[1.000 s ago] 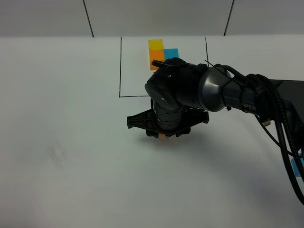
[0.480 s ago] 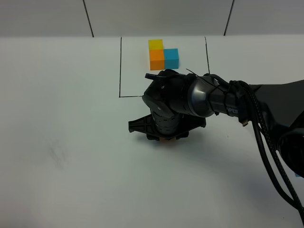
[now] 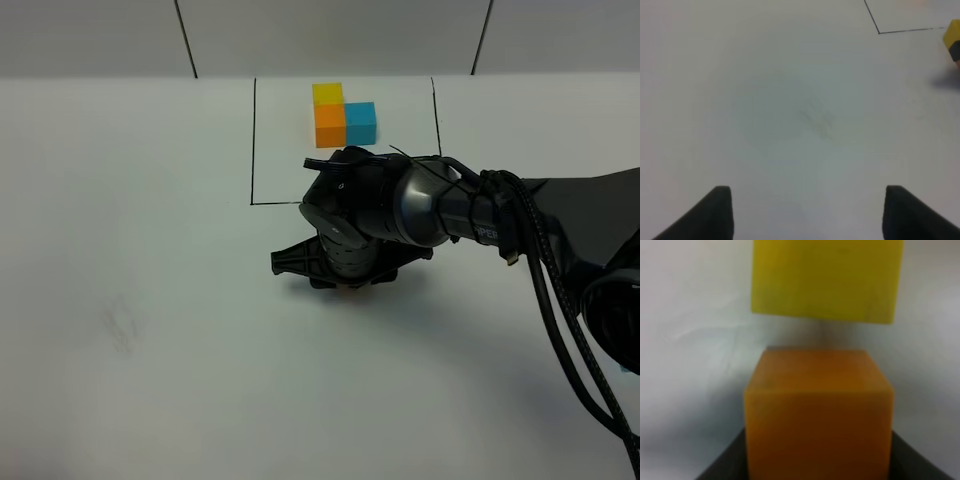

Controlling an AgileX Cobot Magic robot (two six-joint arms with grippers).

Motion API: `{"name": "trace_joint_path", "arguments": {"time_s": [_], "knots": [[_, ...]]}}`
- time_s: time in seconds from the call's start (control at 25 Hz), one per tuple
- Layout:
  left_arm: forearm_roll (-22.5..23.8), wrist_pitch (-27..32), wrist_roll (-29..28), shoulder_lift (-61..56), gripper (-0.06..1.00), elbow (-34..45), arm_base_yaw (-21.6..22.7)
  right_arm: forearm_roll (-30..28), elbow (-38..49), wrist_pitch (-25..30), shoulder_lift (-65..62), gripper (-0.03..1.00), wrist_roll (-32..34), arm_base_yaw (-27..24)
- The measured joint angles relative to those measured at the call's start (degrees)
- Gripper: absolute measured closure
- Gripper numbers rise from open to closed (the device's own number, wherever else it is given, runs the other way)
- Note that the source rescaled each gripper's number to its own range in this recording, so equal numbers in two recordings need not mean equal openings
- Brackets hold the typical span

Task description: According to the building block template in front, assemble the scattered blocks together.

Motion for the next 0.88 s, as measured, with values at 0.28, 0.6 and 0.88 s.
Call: {"name": "trace_joint_path", "arguments": {"time_s": [0.28,0.6,0.88], "knots": [[0.0,0.0,0.0,0.0,0.51,0.0,0.0,-1.26,-0.07,-1.69,0.3,0.97,0.0,0.0],[0.0,0.0,0.0,0.0,0.51,0.0,0.0,-1.64,-0.09,-1.61,0.36,0.97,-0.2,-0.12],[0.0,0.0,0.0,0.0,0.51,0.0,0.0,-2.43,-0.15,-0.24,0.4,0.97,-3.58,-0.19]]}}
